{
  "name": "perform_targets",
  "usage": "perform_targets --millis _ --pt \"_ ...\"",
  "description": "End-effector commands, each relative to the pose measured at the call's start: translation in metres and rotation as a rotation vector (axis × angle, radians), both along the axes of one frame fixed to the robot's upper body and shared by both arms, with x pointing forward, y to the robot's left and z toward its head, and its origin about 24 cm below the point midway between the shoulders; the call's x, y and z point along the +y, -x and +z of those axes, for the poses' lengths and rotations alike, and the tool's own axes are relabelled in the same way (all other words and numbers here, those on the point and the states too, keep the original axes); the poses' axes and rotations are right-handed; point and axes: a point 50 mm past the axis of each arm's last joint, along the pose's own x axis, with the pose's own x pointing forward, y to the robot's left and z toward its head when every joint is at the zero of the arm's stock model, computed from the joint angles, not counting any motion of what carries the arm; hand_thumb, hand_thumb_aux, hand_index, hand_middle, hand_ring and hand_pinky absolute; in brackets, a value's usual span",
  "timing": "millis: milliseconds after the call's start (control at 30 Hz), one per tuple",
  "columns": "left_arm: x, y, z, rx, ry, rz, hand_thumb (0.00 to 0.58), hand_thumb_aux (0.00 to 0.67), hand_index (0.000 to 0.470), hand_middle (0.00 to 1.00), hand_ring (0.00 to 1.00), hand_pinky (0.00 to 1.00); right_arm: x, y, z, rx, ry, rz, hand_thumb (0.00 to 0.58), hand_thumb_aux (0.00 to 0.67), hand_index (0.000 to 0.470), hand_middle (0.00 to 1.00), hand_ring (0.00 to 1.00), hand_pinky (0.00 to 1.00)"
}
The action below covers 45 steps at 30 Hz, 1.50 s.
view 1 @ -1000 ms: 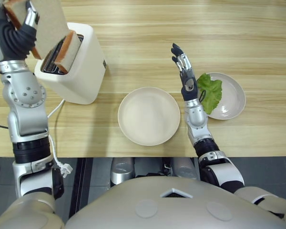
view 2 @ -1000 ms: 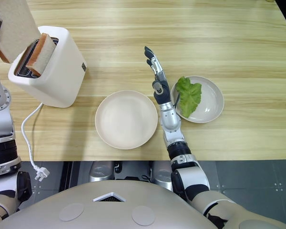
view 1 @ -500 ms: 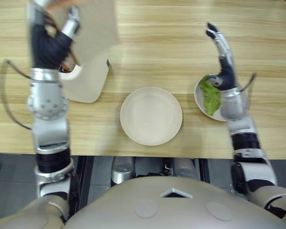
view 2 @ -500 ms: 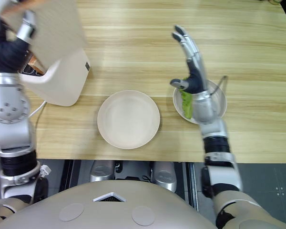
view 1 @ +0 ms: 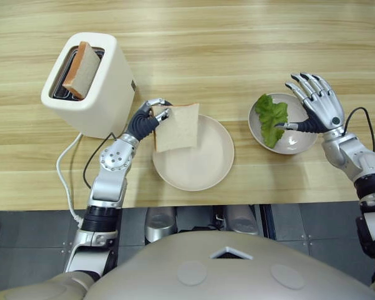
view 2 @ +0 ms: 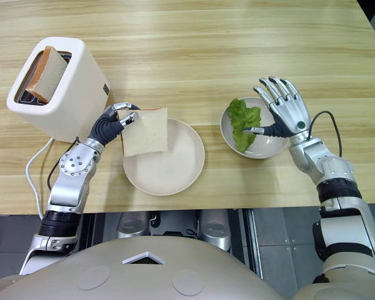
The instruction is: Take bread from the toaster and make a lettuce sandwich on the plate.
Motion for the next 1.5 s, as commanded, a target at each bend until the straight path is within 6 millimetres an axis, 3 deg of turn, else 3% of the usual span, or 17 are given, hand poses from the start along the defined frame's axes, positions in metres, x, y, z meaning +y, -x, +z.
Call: perform_targets --millis 33,267,333,400,467,533,567,600,633,667,700,767,933,1000,1400,1467,1500 --pt "-0.008 0.007 -0.016 0.089 0.004 -0.093 0.58 0.67 0.46 1.0 1.0 1.0 0.004 -0.003 -0.013 0.086 0.003 -0.023 0.0 0.0 0.0 0.0 0.0 0.0" --pt "-0.02 0.011 -0.02 0.158 0.05 -0.23 0.58 0.67 0.46 1.0 1.0 1.0 0.008 -0.01 -0.023 0.17 0.015 -0.058 0.0 0.0 0.0 0.0 0.0 0.0" --pt "-0.022 0.011 -0.021 0.151 0.025 -0.225 0.58 0.67 0.46 1.0 1.0 1.0 0.007 -0.01 -0.028 0.225 0.042 -0.062 0.096 0.058 0.04 0.0 0.0 0.0" --pt "-0.024 0.01 -0.023 0.145 0.004 -0.217 0.58 0.67 0.46 1.0 1.0 1.0 0.005 -0.01 -0.031 0.272 0.067 -0.065 0.075 0.045 0.031 0.0 0.0 0.0" --pt "-0.025 0.01 -0.025 0.137 -0.031 -0.213 0.58 0.67 0.46 1.0 1.0 1.0 0.004 -0.009 -0.033 0.303 0.085 -0.062 0.179 0.113 0.078 0.0 0.0 0.0" --pt "-0.024 0.01 -0.025 0.125 -0.065 -0.201 0.58 0.67 0.46 1.0 1.0 1.0 0.003 -0.008 -0.037 0.333 0.096 -0.064 0.227 0.147 0.101 0.0 0.0 0.0" --pt "-0.023 0.009 -0.025 0.113 -0.094 -0.191 0.511 0.439 0.301 1.0 1.0 1.0 0.002 -0.007 -0.038 0.35 0.101 -0.069 0.22 0.142 0.097 0.0 0.0 0.0" --pt "-0.021 0.007 -0.025 0.095 -0.129 -0.173 0.511 0.439 0.301 1.0 1.0 1.0 0.002 -0.007 -0.04 0.36 0.103 -0.072 0.22 0.142 0.097 0.0 0.0 0.0" --pt "-0.019 0.005 -0.024 0.074 -0.163 -0.154 0.0 0.0 0.0 0.28 0.28 0.28 0.002 -0.007 -0.04 0.368 0.105 -0.072 0.265 0.176 0.121 0.0 0.0 0.0" --pt "-0.017 0.003 -0.024 0.055 -0.192 -0.141 0.0 0.0 0.0 0.0 0.0 0.0 0.002 -0.006 -0.042 0.377 0.109 -0.072 0.297 0.202 0.139 0.0 0.0 0.0" --pt "-0.016 0.001 -0.023 0.042 -0.213 -0.133 0.0 0.0 0.0 0.0 0.0 0.0 0.002 -0.006 -0.043 0.385 0.113 -0.072 0.297 0.202 0.139 0.0 0.0 0.0" --pt "-0.014 -0.001 -0.023 0.027 -0.233 -0.121 0.0 0.0 0.0 0.0 0.0 0.0 0.004 -0.005 -0.045 0.4 0.112 -0.066 0.443 0.344 0.236 0.0 0.0 0.0" --pt "-0.003 -0.004 -0.019 -0.016 -0.296 -0.071 0.0 0.0 0.0 0.0 0.0 0.0 0.011 -0.01 -0.04 0.357 0.091 -0.031 0.511 0.439 0.301 0.0 0.0 0.0" --pt "0.001 -0.007 -0.014 -0.039 -0.3 -0.05 0.0 0.0 0.0 0.0 0.0 0.0 0.014 -0.013 -0.032 0.289 0.066 -0.009 0.58 0.67 0.46 0.0 0.0 0.0" --pt "0.003 -0.011 0.011 -0.155 -0.284 -0.033 0.0 0.0 0.0 0.0 0.0 0.0 0.053 -0.019 0.018 -0.048 -0.084 0.264 0.58 0.67 0.46 0.0 0.0 0.0" --pt "0.003 -0.011 0.023 -0.21 -0.281 -0.028 0.0 0.0 0.0 0.0 0.0 0.0 0.068 -0.017 0.025 -0.075 -0.122 0.347 0.58 0.67 0.46 0.05 0.05 0.05" --pt "0.003 -0.011 0.032 -0.248 -0.278 -0.023 0.0 0.0 0.0 0.0 0.0 0.0 0.078 -0.014 0.028 -0.084 -0.142 0.395 0.58 0.67 0.46 0.16 0.16 0.16"
